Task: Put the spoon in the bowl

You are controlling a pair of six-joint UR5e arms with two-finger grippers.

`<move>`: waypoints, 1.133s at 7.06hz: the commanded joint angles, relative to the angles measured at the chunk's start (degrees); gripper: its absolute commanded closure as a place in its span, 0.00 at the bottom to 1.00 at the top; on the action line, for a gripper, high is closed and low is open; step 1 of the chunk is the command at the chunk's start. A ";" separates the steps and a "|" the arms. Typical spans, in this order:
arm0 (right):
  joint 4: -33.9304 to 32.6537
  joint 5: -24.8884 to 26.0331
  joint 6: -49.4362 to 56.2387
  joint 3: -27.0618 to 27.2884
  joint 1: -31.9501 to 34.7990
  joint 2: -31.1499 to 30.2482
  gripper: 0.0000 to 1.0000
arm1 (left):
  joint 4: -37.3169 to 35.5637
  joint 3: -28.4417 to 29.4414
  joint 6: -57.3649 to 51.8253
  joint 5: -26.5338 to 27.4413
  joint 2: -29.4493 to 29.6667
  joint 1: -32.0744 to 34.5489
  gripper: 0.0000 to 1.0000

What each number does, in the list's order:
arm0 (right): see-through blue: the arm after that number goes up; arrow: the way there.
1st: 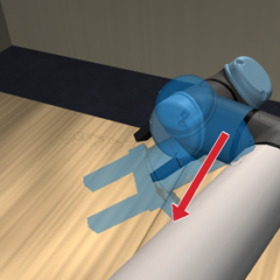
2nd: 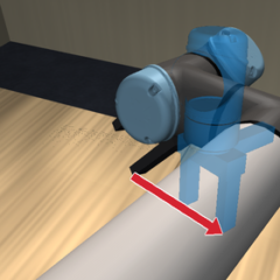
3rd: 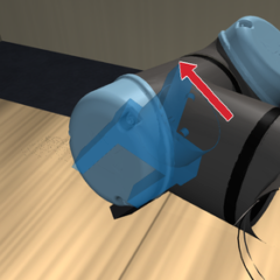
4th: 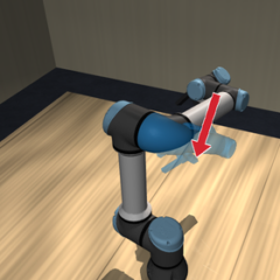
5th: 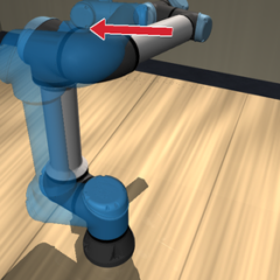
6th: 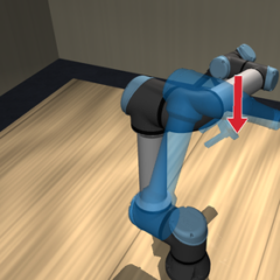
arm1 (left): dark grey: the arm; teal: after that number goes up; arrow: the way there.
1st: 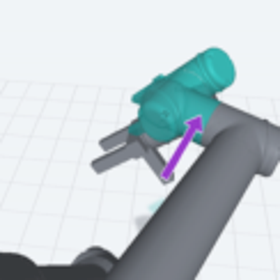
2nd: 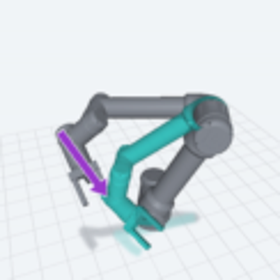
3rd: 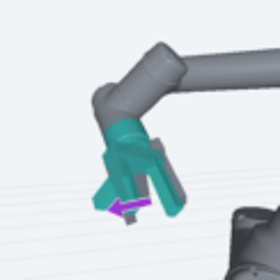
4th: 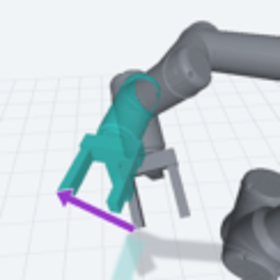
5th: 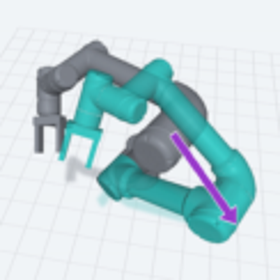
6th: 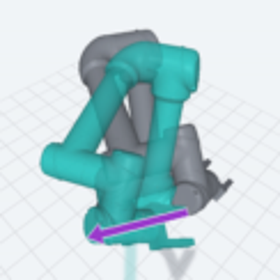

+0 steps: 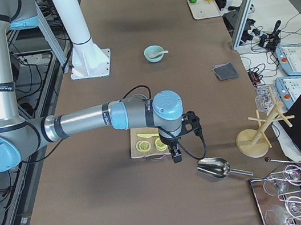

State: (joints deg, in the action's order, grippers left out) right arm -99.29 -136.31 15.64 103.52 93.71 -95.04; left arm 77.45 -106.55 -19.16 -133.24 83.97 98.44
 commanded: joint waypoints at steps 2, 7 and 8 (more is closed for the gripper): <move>0.06 0.60 0.17 0.63 -0.11 -0.06 0.00 | -0.11 0.29 -0.09 0.09 -0.13 0.09 0.02; -0.02 4.56 0.26 0.54 -0.19 0.73 0.00 | -0.02 -0.23 -0.18 0.00 -0.13 0.17 0.02; -0.02 4.47 0.26 0.54 -0.28 0.73 0.00 | -0.02 -0.15 -0.18 0.00 -0.21 0.18 0.02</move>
State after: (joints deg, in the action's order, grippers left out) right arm -99.32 -131.91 15.91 104.11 93.51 -94.46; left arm 77.43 -106.67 -19.32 -133.22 83.82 98.58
